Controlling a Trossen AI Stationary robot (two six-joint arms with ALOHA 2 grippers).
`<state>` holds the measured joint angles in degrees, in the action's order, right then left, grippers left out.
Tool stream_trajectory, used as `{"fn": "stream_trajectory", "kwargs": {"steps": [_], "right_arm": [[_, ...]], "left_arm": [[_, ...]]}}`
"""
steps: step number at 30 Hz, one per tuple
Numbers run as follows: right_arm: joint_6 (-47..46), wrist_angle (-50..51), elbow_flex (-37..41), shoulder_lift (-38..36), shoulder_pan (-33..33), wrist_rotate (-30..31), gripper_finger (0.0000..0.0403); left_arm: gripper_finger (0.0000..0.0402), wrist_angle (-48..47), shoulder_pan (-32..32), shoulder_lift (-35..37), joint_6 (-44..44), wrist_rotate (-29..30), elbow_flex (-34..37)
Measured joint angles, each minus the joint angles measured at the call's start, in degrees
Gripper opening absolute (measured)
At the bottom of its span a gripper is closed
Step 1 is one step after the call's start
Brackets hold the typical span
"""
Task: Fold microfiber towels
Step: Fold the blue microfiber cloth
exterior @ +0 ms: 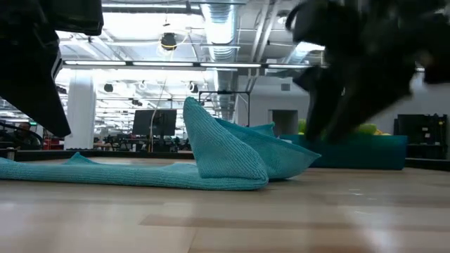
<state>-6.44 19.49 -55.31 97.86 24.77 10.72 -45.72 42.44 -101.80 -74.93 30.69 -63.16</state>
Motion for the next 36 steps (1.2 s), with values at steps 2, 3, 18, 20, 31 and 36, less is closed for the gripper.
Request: {"fn": "stream_trajectory", "kwargs": {"steps": [2,3,18,20,31,36], "right_arm": [[0.05,0.26,0.2,1.78,-0.04,0.82,0.0214],[0.17,-0.89,0.12,2.57,-0.12,0.98,0.0214],[0.84,-0.86,-3.35,5.4,-2.45,4.09,0.0016],[0.9,0.38,-4.43,5.4,-3.2,4.05,0.0017],[9.38,0.32,-14.07,5.63,-6.87,4.44,0.0017],[10.03,-1.07,-15.38,8.65,-9.35,2.68,0.0021]], "left_arm": [[0.0,0.03,0.0,0.0,-0.62,-0.05,0.0],[0.0,0.03,0.0,0.0,-0.89,-0.06,0.0],[0.0,0.03,-0.03,0.0,-1.86,1.26,0.0],[0.0,0.01,-0.03,0.0,-1.83,1.31,0.0],[0.0,-0.25,-0.02,0.0,-1.23,1.63,0.0],[0.0,-0.3,-0.04,0.0,-0.7,1.67,0.0]]}}
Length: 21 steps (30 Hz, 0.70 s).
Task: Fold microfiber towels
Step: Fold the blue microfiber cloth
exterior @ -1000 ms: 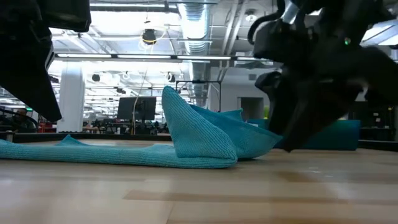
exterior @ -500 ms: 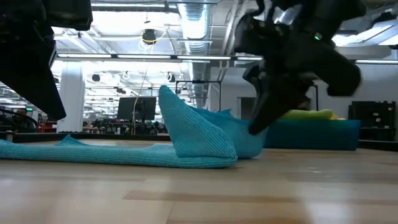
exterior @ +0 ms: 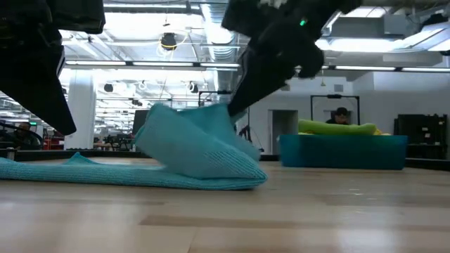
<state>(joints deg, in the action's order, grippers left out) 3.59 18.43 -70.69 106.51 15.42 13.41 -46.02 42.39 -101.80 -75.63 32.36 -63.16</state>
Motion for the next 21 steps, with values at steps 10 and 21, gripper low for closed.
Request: {"fn": "stream_trajectory", "kwargs": {"steps": [10,21], "right_arm": [[1.37,-2.21,-6.84,7.97,-0.99,-3.21,0.0038],[5.91,-4.59,-10.36,9.04,-1.74,-9.64,0.0066]], "left_arm": [[0.0,-0.07,0.02,0.0,1.46,-0.09,0.0],[0.0,-0.59,0.02,0.0,1.53,1.4,0.0]]}}
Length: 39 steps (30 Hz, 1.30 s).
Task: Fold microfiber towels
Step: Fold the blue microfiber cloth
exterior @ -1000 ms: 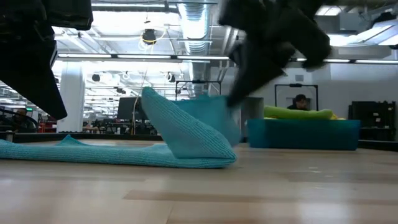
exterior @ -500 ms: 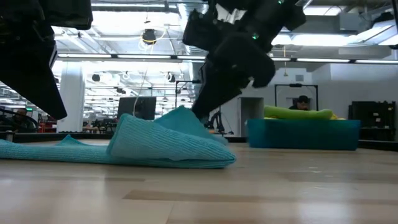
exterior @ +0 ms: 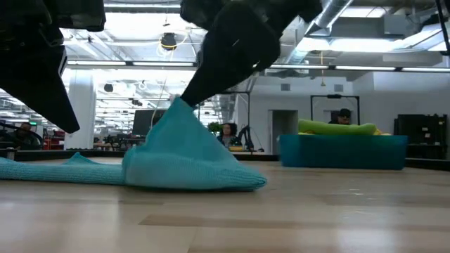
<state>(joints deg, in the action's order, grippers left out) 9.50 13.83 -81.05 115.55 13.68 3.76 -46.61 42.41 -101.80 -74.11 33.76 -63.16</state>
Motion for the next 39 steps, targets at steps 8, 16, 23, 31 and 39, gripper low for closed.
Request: {"fn": "stream_trajectory", "kwargs": {"steps": [8,16,23,31,39], "right_arm": [[0.94,-1.2,0.14,2.97,-0.97,-3.97,0.0163],[2.99,-3.18,0.01,2.88,-2.95,-6.25,0.0247],[3.02,-1.98,0.12,4.43,-4.47,-9.87,0.0244],[2.96,-3.16,-0.07,6.6,-3.97,-10.01,0.0226],[2.53,-1.83,-0.01,6.7,-4.51,-9.41,0.0216]], "left_arm": [[0.0,-0.02,-0.02,-0.02,0.14,0.13,0.0],[0.0,-0.04,0.0,-0.02,0.13,0.13,0.02],[0.0,-0.06,-0.02,-0.02,-0.02,0.18,0.04],[0.0,-0.03,0.0,-0.02,-0.5,1.15,0.04],[0.0,-0.02,-0.02,-0.04,-0.71,1.45,0.04]]}}
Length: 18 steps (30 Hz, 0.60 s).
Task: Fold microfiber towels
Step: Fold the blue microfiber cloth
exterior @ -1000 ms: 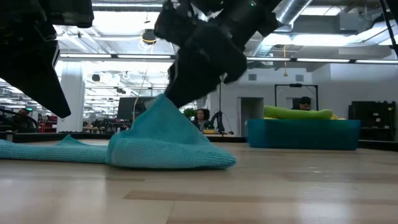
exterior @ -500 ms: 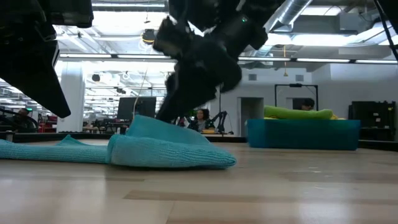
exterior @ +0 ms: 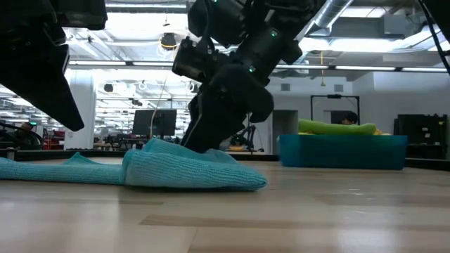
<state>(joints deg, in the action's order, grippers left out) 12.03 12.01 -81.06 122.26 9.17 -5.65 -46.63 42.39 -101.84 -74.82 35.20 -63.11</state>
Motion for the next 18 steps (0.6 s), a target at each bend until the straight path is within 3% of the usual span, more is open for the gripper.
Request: {"fn": "stream_trajectory", "kwargs": {"steps": [8,18], "right_arm": [[-1.05,0.86,0.01,0.0,-0.77,-0.2,0.0217],[-1.22,1.22,0.0,-2.54,-1.42,-3.26,0.0219]], "left_arm": [[0.0,3.44,-0.04,-1.51,-5.09,3.23,1.84],[0.0,26.03,0.15,-1.43,-6.71,2.52,13.97]]}}
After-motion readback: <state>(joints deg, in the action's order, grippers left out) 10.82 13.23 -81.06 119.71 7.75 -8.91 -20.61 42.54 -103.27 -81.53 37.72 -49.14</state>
